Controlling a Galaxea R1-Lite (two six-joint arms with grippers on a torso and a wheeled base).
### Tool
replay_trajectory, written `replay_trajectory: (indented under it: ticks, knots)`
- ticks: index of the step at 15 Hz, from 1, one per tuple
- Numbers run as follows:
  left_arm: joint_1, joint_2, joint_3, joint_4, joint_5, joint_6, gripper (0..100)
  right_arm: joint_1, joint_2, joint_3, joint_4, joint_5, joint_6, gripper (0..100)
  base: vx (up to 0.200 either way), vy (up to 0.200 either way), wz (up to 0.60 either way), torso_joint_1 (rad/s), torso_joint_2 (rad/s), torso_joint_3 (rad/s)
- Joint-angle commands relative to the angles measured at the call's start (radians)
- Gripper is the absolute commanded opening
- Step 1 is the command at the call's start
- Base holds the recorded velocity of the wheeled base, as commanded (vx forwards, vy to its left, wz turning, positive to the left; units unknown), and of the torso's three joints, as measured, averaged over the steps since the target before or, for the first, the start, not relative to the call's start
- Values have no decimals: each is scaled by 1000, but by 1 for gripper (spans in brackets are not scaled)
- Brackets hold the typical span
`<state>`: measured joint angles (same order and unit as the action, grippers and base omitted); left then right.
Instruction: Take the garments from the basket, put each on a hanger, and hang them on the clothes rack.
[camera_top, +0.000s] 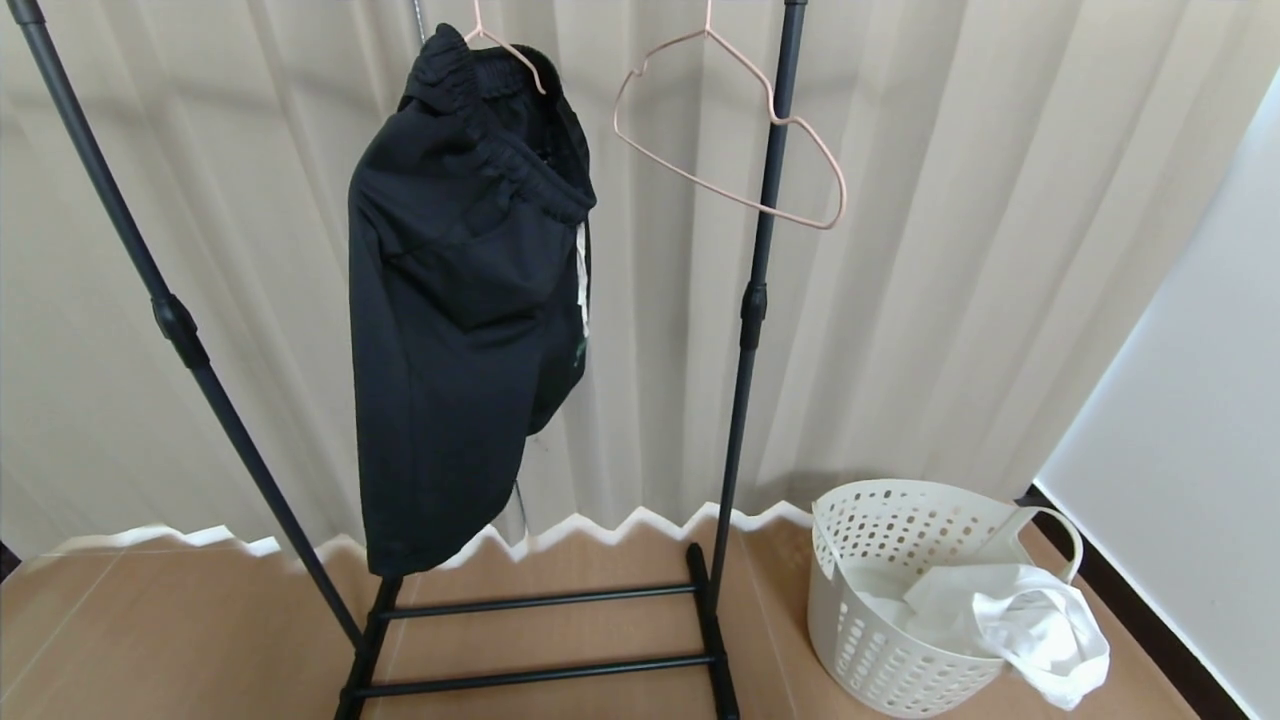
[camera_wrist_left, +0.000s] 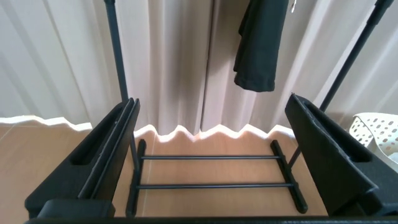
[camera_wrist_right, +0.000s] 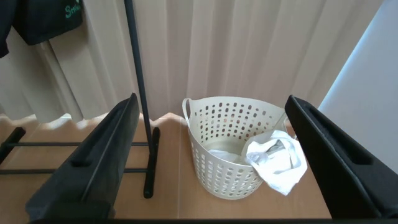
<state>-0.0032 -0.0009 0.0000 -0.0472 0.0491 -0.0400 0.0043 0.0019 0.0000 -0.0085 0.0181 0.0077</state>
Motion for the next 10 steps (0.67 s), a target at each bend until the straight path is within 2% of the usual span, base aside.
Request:
replay_trajectory:
  ticks: [1,4,9,10]
  knots:
    - [0,1,0,0,0,0,100,0,1,0,-1,0,0,100,0,0,0,0,0,0]
    - [0,1,0,0,1,0,100,0,1,0,-1,0,0,100,200,0,0,-4,19,20]
    - [0,1,0,0,3,-1,100,0,1,0,-1,0,-2,100,0,0,0,0,0,0]
    - [0,1,0,0,3,-1,100,0,1,0,-1,0,-2,100,0,0,0,-22,193,188]
